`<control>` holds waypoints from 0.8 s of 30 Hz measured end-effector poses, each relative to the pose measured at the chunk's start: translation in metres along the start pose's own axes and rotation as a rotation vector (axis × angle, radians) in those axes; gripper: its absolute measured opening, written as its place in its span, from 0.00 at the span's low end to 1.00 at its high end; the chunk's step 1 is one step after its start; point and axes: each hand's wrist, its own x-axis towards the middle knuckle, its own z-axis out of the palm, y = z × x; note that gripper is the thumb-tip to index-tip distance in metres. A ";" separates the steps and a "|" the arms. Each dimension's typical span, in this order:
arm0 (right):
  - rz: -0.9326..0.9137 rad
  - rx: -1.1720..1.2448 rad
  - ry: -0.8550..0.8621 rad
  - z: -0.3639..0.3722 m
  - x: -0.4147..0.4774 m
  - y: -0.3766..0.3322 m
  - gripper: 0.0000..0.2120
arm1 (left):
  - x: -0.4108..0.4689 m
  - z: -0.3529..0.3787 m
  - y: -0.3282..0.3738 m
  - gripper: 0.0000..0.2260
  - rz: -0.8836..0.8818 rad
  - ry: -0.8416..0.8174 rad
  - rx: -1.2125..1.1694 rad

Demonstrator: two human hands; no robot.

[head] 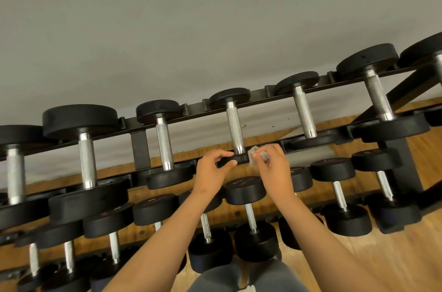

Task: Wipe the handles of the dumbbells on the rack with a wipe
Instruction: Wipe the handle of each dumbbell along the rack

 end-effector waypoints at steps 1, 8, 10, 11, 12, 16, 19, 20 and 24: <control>0.006 0.012 0.009 0.000 0.003 -0.001 0.03 | 0.000 0.000 0.001 0.09 -0.004 -0.005 -0.002; 0.065 0.058 0.064 -0.001 -0.006 0.006 0.02 | 0.001 -0.001 0.000 0.09 -0.012 -0.016 -0.003; 0.080 0.084 0.068 -0.001 -0.001 0.007 0.02 | 0.001 -0.001 -0.001 0.09 -0.004 -0.014 0.000; 0.089 0.093 0.065 -0.001 0.004 0.007 0.02 | 0.002 -0.001 -0.001 0.09 -0.001 -0.013 0.000; 0.102 0.096 0.058 -0.002 0.008 0.008 0.03 | 0.002 -0.001 -0.001 0.09 -0.001 -0.014 -0.002; 0.141 0.114 0.050 -0.001 0.010 0.018 0.04 | 0.001 0.000 -0.002 0.09 -0.003 -0.011 -0.008; 0.169 0.148 0.062 0.000 0.007 0.022 0.04 | 0.001 0.000 -0.002 0.09 -0.009 -0.006 -0.011; 0.191 0.166 0.061 0.000 0.010 0.022 0.03 | 0.001 0.000 -0.002 0.09 -0.011 -0.006 -0.010; 0.260 0.134 0.024 -0.001 0.022 0.024 0.07 | 0.001 0.001 -0.001 0.09 -0.015 -0.007 -0.019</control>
